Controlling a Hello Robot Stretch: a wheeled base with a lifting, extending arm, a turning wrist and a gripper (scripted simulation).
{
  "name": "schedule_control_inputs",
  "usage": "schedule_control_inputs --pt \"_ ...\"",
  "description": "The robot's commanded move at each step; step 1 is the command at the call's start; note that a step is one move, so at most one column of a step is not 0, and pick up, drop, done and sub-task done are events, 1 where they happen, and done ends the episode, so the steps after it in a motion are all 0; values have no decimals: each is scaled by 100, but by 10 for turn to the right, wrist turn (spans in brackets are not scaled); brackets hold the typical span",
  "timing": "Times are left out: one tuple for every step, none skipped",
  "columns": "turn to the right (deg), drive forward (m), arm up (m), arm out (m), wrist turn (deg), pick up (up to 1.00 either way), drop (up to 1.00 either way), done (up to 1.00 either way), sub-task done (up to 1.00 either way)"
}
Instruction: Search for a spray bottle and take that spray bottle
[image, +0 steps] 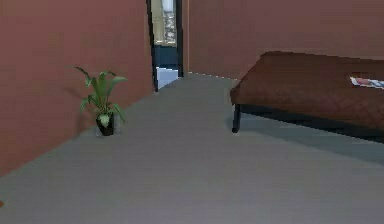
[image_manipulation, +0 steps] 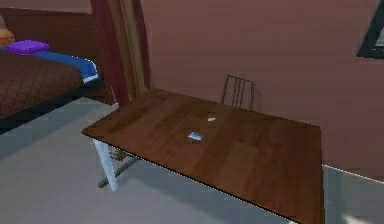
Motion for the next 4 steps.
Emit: schedule_control_inputs --pt "0 100 0 0 0 0 0 0 0" --pt "-30 0 0 0 0 0 0 0 0" --pt "0 100 0 0 0 0 0 0 0" --pt "0 100 0 0 0 0 0 0 0"
